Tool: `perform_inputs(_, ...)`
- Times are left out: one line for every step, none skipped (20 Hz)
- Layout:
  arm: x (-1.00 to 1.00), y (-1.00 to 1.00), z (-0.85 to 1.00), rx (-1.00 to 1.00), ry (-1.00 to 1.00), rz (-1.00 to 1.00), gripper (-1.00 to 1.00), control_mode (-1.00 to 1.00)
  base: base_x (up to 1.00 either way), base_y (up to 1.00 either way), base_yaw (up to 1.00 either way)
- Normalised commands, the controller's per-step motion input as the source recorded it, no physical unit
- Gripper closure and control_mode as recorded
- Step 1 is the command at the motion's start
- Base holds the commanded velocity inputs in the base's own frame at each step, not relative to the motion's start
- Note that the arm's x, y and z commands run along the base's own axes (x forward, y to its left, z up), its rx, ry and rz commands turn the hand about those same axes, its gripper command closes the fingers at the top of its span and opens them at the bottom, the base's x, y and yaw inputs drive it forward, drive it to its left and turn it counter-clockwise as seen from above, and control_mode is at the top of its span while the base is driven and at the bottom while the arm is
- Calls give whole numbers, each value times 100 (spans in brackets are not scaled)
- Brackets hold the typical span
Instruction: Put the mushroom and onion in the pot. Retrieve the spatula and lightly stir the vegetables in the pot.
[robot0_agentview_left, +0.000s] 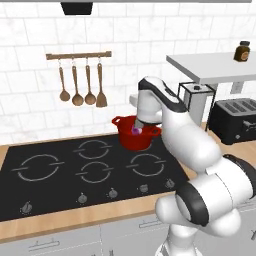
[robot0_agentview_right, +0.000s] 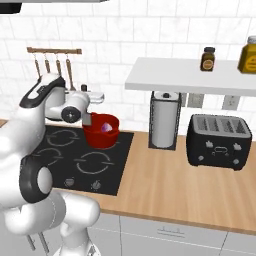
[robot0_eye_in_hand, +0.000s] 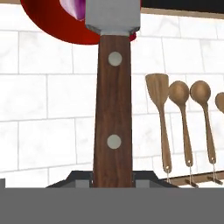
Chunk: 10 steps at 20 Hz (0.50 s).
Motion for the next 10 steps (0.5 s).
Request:
perform_inputs(0,0,-28,12,3,-6,100,-100,0,0,0)
perform_inputs(0,0,-25,13,2,-4,100,-100,0,0,0)
perform_inputs(6,0,-23,14,1,-2,100,-100,0,0,0)
perform_inputs(16,0,-19,15,0,0,100,-100,0,0,0)
perform_inputs(29,0,-16,15,0,0,100,-100,0,0,0)
perform_inputs(34,0,-19,12,0,0,100,-100,0,0,0)
perform_inputs(36,-6,-23,7,0,0,100,-100,0,0,0)
perform_inputs(28,-14,-28,2,0,-1,100,-100,0,0,0)
perform_inputs(19,-19,-29,0,0,0,100,-100,0,0,0)
perform_inputs(11,-22,-34,0,0,0,100,-100,0,0,0)
